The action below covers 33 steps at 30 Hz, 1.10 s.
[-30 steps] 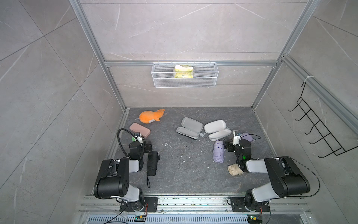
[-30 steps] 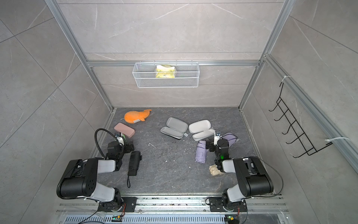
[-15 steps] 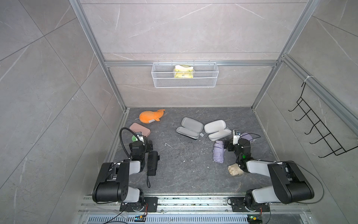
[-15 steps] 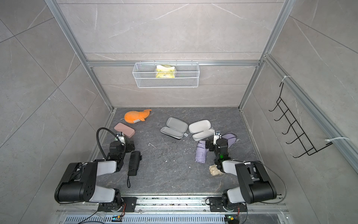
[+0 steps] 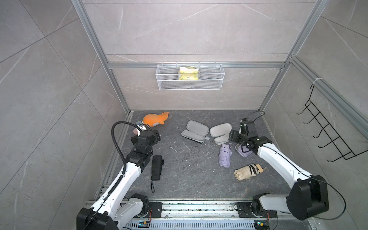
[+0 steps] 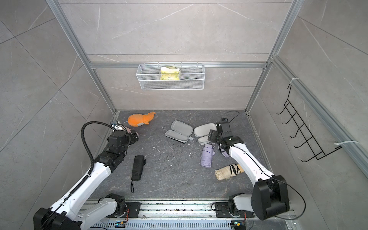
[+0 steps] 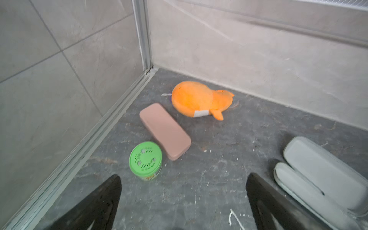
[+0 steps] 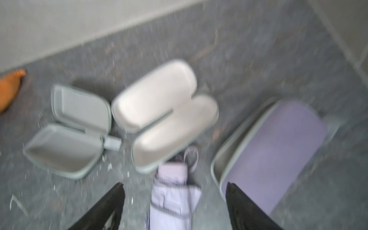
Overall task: Put umbrellas into zippered umbrella sleeves
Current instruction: Pick up the umbrella from the center of the board.
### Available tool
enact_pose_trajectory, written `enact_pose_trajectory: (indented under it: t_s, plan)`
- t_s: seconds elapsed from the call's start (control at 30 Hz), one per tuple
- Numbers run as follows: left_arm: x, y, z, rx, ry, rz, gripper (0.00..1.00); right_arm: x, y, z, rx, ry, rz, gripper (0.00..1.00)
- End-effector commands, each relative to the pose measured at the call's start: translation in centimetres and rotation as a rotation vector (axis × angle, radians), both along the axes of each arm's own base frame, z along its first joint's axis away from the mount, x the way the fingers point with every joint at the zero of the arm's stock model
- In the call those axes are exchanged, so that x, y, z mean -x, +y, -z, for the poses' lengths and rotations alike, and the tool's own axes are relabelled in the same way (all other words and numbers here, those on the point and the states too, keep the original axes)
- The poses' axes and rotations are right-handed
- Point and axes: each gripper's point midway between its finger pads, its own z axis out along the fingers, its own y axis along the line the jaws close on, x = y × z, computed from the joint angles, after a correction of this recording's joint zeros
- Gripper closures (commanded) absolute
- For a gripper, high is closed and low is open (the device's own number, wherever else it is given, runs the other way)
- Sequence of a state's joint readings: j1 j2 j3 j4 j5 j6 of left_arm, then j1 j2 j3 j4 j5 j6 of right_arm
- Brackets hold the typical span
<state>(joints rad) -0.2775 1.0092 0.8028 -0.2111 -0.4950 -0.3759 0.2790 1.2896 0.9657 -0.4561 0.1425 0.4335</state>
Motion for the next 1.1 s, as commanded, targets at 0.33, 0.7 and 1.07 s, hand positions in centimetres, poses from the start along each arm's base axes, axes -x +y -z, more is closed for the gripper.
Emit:
enact_pose_trajectory:
  t_s: [0.33,0.7,1.07]
  plan:
    - [9.4,-2.2,9.8,0.233,0.592,0.034,0.10,4.6,6.3,-1.6,-0.063,0.075,-0.221,0.05]
    - [9.4,-3.3,16.3,0.325,0.752,0.022,0.05,1.8,15.1,1.2,0.046,0.134,-0.550,0.10]
    - [9.0,-4.3,20.6,0.437,0.794,-0.013,0.16,-3.8,22.7,5.8,0.308,0.152,-0.771,0.07]
